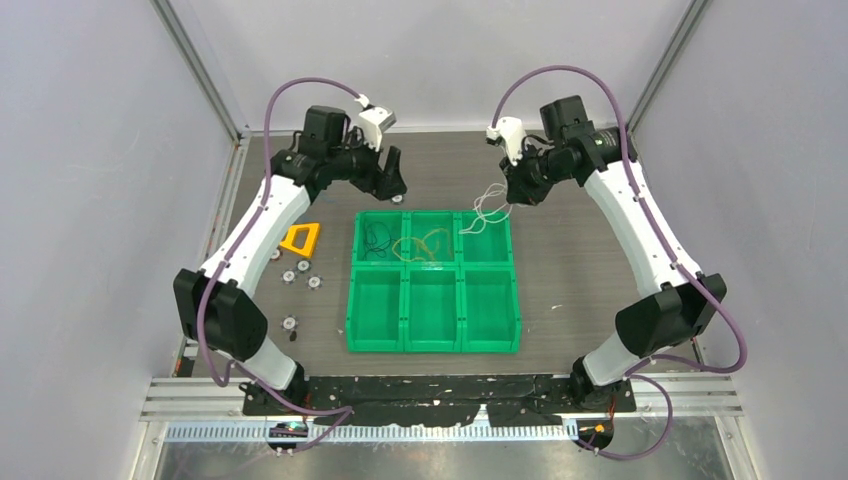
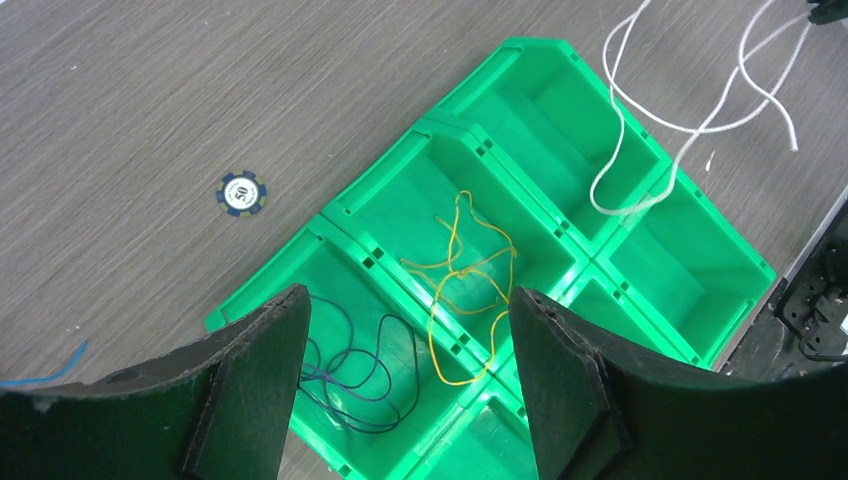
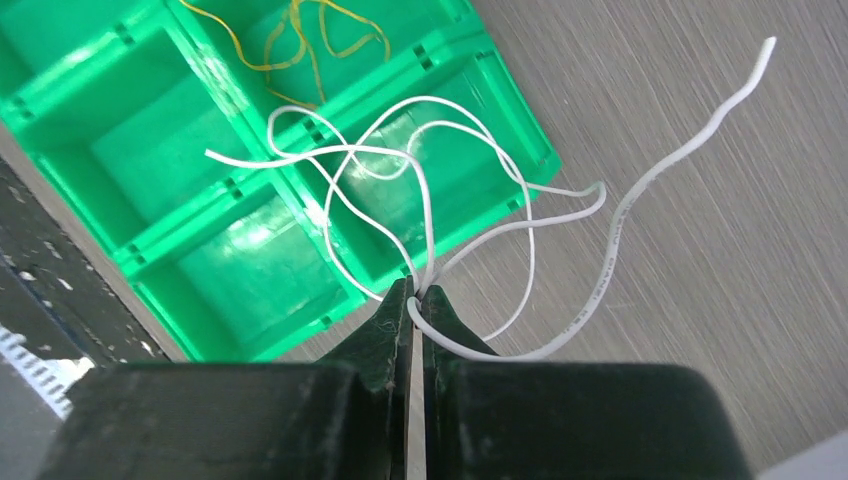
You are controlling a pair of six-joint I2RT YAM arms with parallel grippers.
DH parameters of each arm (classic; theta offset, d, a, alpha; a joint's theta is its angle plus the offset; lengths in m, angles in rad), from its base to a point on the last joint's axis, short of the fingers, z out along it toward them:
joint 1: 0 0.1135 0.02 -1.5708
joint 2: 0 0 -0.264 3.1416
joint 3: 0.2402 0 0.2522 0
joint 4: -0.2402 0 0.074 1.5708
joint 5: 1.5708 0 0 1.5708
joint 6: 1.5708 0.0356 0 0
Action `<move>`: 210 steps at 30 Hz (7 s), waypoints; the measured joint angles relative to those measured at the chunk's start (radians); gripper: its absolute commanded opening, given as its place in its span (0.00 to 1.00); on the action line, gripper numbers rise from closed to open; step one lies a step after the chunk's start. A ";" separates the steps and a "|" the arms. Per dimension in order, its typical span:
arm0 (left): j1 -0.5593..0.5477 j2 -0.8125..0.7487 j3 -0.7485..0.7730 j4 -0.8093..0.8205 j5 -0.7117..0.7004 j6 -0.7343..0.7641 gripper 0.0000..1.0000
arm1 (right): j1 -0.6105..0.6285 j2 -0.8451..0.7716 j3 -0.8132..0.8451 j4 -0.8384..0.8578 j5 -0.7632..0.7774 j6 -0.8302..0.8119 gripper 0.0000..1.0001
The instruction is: Untangle the cables
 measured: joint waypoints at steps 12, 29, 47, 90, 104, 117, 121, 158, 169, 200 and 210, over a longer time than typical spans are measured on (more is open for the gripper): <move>0.011 -0.057 -0.066 0.004 -0.002 -0.005 0.75 | 0.164 0.140 -0.134 0.054 0.209 -0.122 0.05; 0.074 -0.135 -0.114 -0.045 -0.004 -0.024 0.75 | 0.114 0.394 -0.208 0.163 0.043 -0.110 0.05; 0.093 -0.137 -0.118 -0.051 0.000 -0.010 0.75 | 0.118 0.315 -0.055 0.027 -0.035 -0.075 0.62; 0.172 -0.200 -0.172 -0.094 0.047 -0.011 0.75 | 0.051 0.664 0.216 0.293 0.063 0.420 0.50; 0.186 -0.173 -0.142 -0.107 0.028 -0.011 0.75 | 0.033 0.733 0.262 0.306 -0.013 0.434 0.05; 0.192 -0.171 -0.153 -0.099 0.028 -0.038 0.74 | -0.027 0.472 0.045 0.309 -0.056 0.411 0.05; 0.192 -0.171 -0.182 -0.089 0.037 -0.064 0.74 | -0.028 0.332 -0.054 0.314 -0.018 0.378 0.05; 0.199 -0.169 -0.156 -0.101 0.089 -0.051 0.75 | 0.287 0.449 0.124 0.163 -0.225 0.071 0.61; 0.199 -0.191 -0.156 -0.114 0.088 -0.051 0.75 | 0.311 0.601 0.138 0.231 -0.235 0.055 0.60; 0.263 -0.229 -0.222 -0.135 0.031 -0.055 0.75 | 0.290 0.610 0.208 0.033 0.134 0.035 0.05; 0.299 -0.229 -0.226 -0.130 -0.090 -0.080 0.81 | 0.347 0.739 0.339 -0.023 0.280 0.108 0.22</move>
